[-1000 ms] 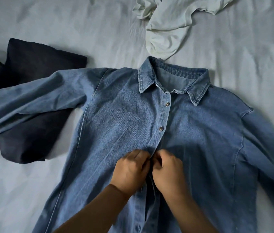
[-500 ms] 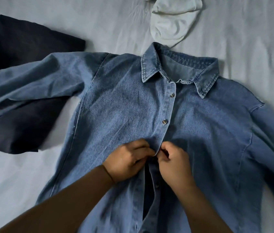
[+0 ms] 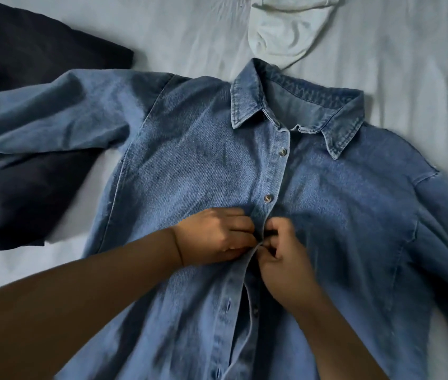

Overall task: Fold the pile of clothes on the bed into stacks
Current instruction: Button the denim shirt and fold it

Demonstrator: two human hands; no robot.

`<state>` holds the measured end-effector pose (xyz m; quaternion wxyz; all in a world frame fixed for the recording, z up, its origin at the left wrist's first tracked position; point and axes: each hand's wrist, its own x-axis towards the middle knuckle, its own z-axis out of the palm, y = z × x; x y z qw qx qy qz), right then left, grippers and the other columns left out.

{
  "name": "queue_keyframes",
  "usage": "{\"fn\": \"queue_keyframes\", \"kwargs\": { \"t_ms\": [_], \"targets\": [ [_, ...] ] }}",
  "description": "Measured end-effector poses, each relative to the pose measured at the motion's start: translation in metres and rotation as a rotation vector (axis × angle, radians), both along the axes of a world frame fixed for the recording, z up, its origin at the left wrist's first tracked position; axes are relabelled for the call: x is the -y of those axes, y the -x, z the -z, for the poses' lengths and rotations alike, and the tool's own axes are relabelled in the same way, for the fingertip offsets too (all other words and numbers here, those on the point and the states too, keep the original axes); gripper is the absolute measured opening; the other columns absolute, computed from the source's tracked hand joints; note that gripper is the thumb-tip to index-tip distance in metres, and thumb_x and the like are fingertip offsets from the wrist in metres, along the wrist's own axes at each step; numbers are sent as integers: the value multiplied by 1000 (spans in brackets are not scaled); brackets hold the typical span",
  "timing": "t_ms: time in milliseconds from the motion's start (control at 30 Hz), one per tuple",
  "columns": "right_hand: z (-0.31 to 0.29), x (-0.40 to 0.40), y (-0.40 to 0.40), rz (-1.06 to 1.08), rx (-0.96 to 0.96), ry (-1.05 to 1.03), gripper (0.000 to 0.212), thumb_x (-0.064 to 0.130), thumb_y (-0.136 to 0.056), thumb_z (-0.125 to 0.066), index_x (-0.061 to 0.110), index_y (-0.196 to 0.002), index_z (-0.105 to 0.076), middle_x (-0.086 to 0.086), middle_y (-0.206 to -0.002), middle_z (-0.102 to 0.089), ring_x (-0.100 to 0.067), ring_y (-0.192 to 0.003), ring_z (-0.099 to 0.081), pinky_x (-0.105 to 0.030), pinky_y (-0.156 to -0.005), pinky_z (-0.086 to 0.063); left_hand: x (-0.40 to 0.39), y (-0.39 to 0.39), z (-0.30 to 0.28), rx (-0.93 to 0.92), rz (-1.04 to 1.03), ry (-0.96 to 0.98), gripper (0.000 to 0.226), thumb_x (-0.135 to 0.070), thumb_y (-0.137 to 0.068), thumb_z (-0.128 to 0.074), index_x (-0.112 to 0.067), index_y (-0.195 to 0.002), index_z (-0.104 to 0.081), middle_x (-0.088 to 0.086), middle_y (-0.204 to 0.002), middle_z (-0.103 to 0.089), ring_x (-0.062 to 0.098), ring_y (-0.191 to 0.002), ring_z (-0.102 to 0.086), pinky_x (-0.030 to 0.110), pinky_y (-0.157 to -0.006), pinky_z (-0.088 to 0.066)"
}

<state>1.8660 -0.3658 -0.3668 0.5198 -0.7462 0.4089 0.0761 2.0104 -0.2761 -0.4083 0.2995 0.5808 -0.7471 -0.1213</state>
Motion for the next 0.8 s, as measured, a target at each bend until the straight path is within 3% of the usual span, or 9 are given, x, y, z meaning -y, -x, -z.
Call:
{"fn": "queue_keyframes", "kwargs": {
  "t_ms": [167, 333, 467, 533, 600, 667, 800],
  "targets": [
    [2, 3, -2, 85, 4, -95, 34, -1, -88, -48, 32, -93, -44, -5, -79, -63, -13, -69, -57, -33, -68, -48, -3, -5, 0, 49, 34, 15, 20, -18, -91, -57, -4, -88, -70, 11, -84, -65, 24, -68, -54, 34, -59, -49],
    [2, 11, -3, 38, -47, -172, 29, 5, -91, -46, 34, -97, -46, -4, -86, -65, -17, -79, -61, -39, -76, -52, -5, 0, 1, 30, -35, 48, 10, -22, -95, -53, -13, -98, -53, 9, -84, -65, 24, -68, -60, 34, -59, -52],
    [3, 16, -2, -57, -69, -149, 27, 9, -91, -47, 32, -104, -45, -3, -88, -65, -17, -85, -62, -40, -81, -53, -7, 6, 3, 39, 3, 75, 14, -17, -97, -49, -6, -99, -57, 14, -86, -65, 28, -67, -58, 35, -62, -51],
    [1, 16, -1, -97, -57, -121, 28, 6, -90, -47, 26, -108, -44, -2, -87, -63, -13, -81, -60, -31, -77, -52, -8, 9, 4, 33, -15, 74, 22, -17, -97, -47, -2, -97, -63, 15, -87, -65, 29, -68, -57, 35, -64, -51],
    [-5, 12, -1, -99, -23, -102, 29, 5, -86, -50, 22, -108, -43, 2, -76, -55, -1, -65, -51, -15, -61, -44, -8, 10, 5, 18, -43, 73, 27, -20, -99, -43, -2, -98, -64, 15, -88, -65, 28, -70, -57, 36, -66, -50],
    [-8, 7, -2, -94, 13, -67, 31, 7, -83, -55, 22, -105, -40, 4, -69, -48, 2, -55, -45, -13, -52, -39, -8, 11, 5, 0, -65, 64, 34, -23, -100, -38, -1, -99, -64, 15, -89, -65, 28, -72, -58, 36, -68, -49],
    [-5, 5, -2, -115, 44, 31, 34, 4, -80, -56, 20, -104, -38, 7, -65, -44, 5, -55, -47, -12, -51, -38, -8, 14, 7, -5, -96, 49, 41, -19, -101, -34, 1, -96, -69, 16, -89, -65, 28, -73, -59, 36, -71, -47]
  ]
}}
